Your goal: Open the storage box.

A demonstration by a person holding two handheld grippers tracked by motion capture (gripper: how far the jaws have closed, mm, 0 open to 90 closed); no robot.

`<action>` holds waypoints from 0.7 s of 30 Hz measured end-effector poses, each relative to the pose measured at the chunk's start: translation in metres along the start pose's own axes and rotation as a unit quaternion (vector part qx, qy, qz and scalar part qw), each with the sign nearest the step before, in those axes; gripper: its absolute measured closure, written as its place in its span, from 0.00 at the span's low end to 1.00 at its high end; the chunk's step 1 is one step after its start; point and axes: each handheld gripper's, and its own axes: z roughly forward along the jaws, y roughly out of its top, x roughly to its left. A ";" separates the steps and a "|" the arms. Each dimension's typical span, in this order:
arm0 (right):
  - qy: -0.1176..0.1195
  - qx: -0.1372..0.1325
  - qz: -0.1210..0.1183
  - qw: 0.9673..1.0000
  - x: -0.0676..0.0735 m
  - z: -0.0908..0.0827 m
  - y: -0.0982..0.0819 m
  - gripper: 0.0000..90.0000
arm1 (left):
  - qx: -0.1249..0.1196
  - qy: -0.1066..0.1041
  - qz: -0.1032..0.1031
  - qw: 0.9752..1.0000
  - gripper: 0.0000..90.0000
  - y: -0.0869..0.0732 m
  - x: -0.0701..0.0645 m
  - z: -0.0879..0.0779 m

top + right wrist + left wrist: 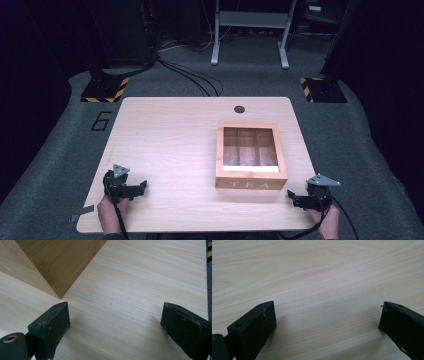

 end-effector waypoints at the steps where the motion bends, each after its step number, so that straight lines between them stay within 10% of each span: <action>1: 0.000 0.000 0.000 1.000 0.000 0.000 0.000 0.09 | 0.000 0.000 0.000 1.000 0.01 0.000 0.000 0.000; 21: 0.014 0.002 0.002 1.000 0.003 -0.007 0.001 0.07 | 0.001 0.001 0.002 1.000 0.01 0.000 0.000 0.000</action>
